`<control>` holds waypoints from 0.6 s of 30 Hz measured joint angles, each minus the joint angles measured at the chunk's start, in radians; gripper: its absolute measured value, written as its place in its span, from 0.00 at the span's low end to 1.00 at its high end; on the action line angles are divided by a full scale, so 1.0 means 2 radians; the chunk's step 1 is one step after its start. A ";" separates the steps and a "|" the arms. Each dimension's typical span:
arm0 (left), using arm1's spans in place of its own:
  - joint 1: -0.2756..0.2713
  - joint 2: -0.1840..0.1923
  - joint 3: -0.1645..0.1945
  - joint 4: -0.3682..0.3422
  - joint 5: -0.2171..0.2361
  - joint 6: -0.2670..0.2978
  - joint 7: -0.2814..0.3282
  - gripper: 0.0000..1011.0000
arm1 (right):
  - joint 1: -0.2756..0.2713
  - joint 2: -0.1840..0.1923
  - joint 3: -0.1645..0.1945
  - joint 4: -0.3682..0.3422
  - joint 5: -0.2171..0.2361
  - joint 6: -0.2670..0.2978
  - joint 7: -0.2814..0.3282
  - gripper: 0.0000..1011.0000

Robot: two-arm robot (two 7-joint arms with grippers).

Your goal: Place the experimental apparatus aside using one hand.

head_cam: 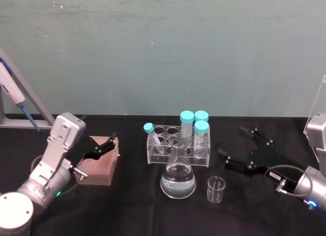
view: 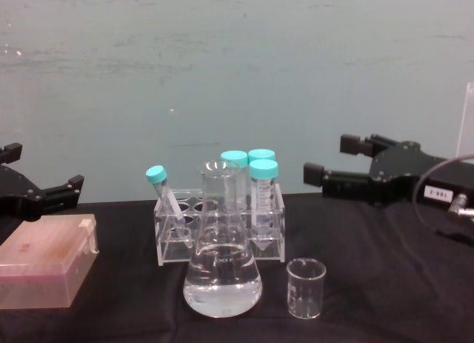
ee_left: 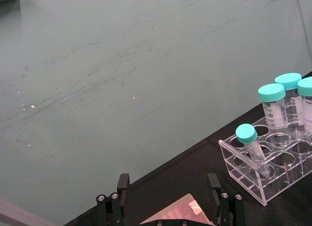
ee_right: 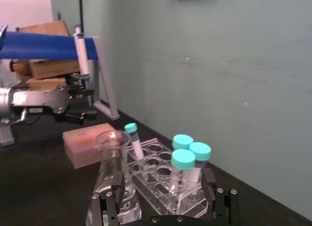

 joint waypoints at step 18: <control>0.000 0.000 0.000 0.000 0.000 0.000 0.000 0.99 | 0.043 0.014 -0.048 0.066 0.006 -0.031 0.058 0.99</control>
